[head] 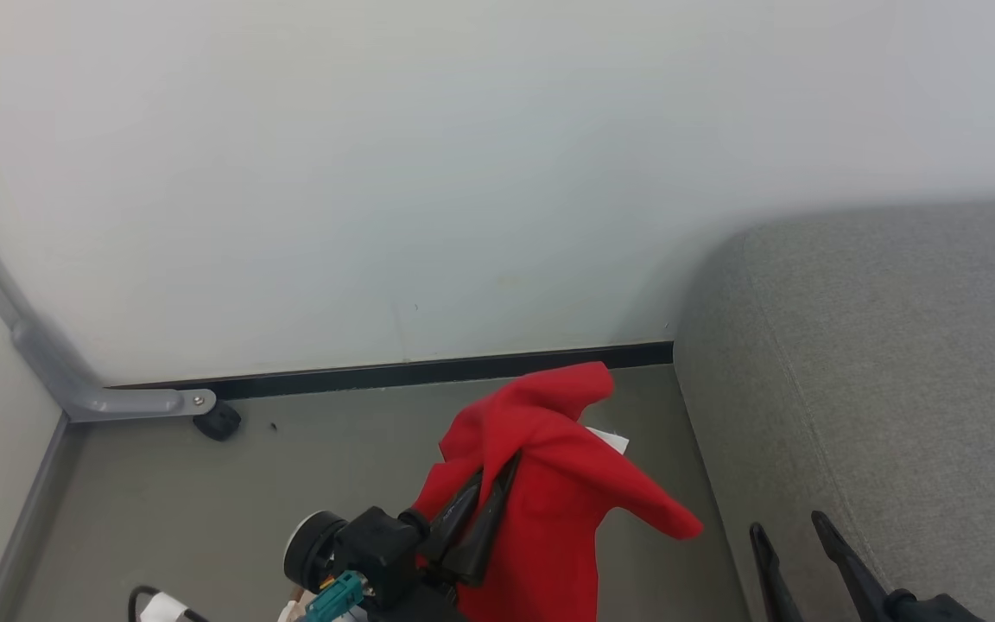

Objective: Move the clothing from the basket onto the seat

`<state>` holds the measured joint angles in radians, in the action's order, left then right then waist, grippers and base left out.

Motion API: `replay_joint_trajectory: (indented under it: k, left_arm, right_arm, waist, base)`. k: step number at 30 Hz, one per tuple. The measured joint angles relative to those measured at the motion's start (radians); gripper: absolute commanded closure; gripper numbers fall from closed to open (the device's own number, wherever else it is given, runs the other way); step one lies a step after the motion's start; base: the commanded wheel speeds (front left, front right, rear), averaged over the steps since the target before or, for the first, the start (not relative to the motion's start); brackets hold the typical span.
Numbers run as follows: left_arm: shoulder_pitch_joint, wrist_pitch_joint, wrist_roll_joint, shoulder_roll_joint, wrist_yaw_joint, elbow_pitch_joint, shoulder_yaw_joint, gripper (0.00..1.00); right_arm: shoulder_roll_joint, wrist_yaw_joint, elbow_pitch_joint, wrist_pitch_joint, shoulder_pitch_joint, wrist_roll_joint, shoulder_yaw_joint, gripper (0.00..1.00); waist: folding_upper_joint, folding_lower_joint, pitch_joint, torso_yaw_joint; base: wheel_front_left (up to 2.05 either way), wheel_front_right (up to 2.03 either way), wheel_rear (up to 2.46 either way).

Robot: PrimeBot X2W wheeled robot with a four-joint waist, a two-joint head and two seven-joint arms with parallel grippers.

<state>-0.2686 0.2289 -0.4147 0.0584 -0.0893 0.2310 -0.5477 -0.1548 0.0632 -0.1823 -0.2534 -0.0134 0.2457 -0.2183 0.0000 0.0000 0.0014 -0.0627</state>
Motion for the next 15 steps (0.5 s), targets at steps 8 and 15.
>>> replay_joint_trajectory:
  k: [8,15]
  left_arm:
    - [0.010,-0.027,0.000,0.000,0.000,-0.020,-0.011,1.00]
    - [0.010,-0.043,0.000,0.000,0.000,-0.034,-0.015,1.00]
  right_arm:
    - [0.004,0.008,0.013,0.000,0.000,0.000,-0.019,0.00]
    - [0.007,0.028,0.013,0.006,0.005,0.000,-0.066,0.00]
  waist:
    - [0.0000,0.0000,0.001,0.003]
    - [0.0000,0.0000,0.004,0.008]
  base:
    - [0.00,0.00,0.00]
    - [0.00,0.00,0.00]
